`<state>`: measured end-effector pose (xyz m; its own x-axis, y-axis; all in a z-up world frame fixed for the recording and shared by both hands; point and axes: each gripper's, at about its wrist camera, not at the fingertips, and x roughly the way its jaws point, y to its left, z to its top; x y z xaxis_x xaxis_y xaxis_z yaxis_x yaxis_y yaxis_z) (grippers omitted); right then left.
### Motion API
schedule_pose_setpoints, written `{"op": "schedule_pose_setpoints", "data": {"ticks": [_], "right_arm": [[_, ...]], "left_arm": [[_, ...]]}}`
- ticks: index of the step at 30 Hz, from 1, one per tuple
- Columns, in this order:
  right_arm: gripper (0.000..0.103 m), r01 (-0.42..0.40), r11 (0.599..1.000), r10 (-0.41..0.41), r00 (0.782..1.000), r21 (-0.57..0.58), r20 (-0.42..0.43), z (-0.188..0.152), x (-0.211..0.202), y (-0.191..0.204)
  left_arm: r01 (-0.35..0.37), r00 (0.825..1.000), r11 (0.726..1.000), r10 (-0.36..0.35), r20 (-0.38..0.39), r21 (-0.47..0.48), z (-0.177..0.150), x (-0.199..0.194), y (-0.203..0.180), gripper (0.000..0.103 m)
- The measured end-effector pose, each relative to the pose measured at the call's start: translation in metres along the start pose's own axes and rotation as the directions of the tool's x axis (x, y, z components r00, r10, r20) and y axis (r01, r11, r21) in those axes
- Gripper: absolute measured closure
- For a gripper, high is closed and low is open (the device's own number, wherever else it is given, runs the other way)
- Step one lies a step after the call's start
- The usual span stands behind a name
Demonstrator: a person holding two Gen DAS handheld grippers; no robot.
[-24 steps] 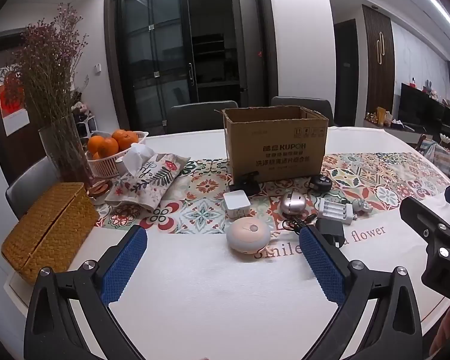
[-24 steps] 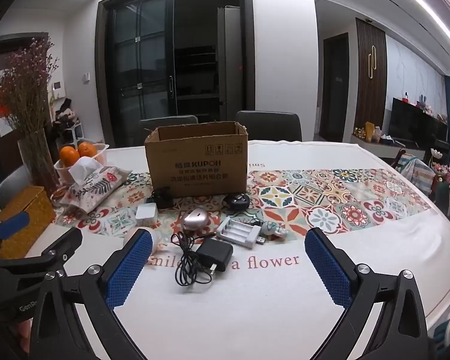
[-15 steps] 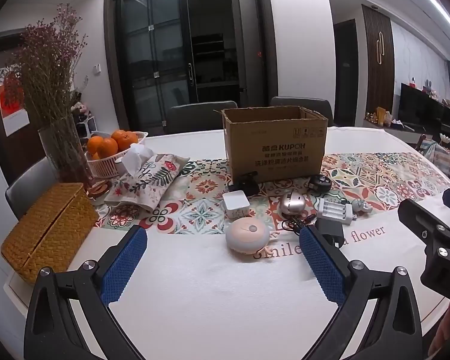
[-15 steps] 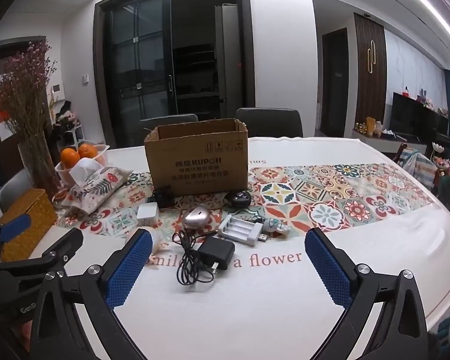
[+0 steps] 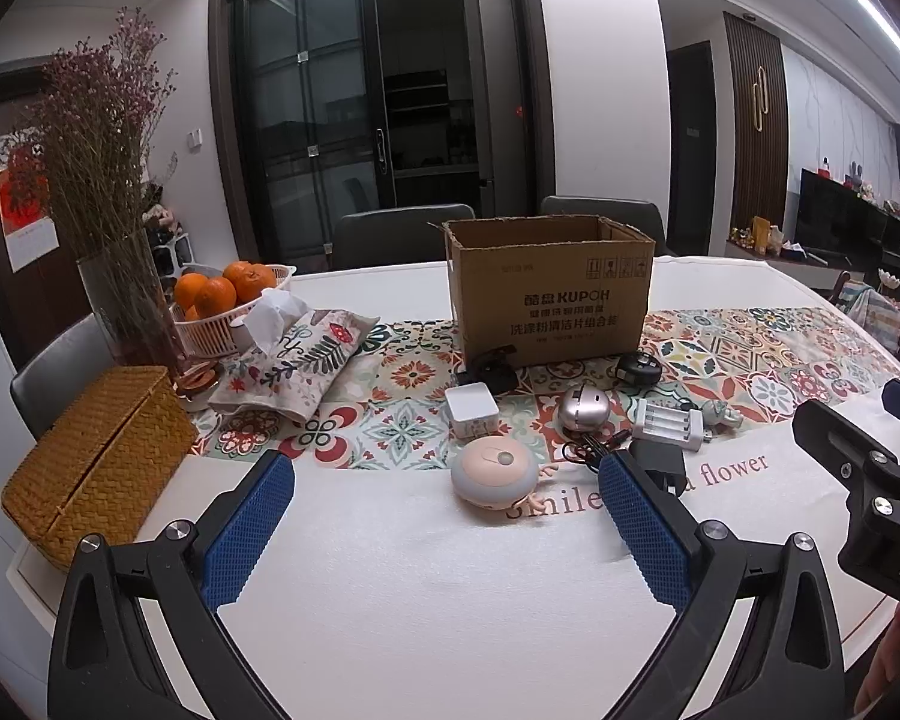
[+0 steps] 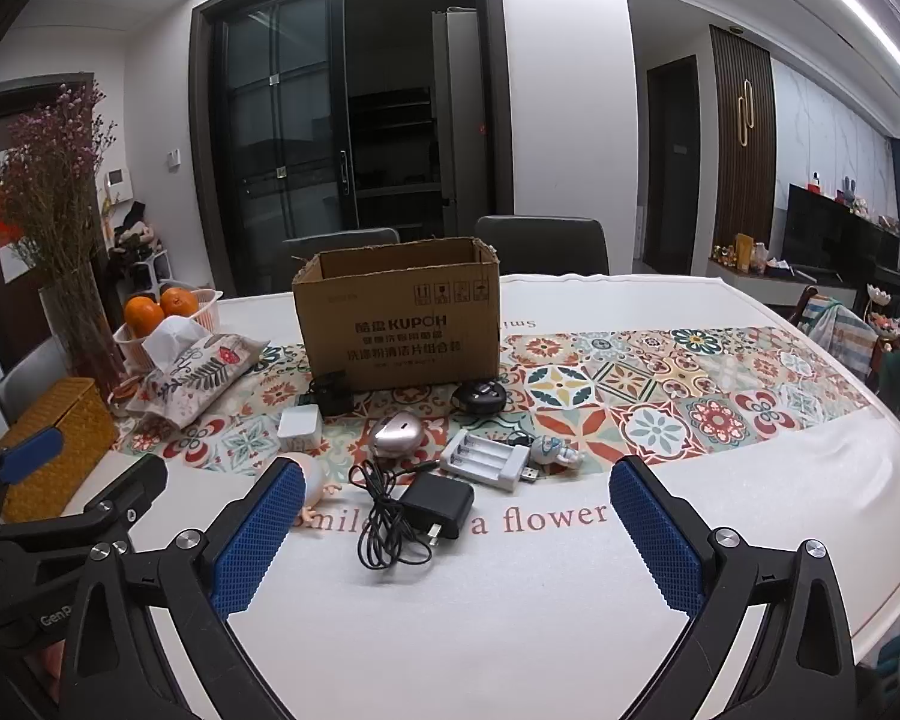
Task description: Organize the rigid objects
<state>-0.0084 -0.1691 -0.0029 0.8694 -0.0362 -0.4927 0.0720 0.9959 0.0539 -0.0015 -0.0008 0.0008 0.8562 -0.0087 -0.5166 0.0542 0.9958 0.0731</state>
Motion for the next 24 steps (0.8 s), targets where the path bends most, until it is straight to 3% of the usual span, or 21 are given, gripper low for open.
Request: {"op": "schedule_pose_setpoints", "data": {"ticks": [24], "right_arm": [[0.0,0.001,1.0,-0.001,1.0,-0.001,0.004,-0.0001,-0.0003,0.0003]], "left_arm": [[-0.007,1.0,1.0,0.007,0.006,0.005,0.0006,-0.0022,0.0016,0.0]]}}
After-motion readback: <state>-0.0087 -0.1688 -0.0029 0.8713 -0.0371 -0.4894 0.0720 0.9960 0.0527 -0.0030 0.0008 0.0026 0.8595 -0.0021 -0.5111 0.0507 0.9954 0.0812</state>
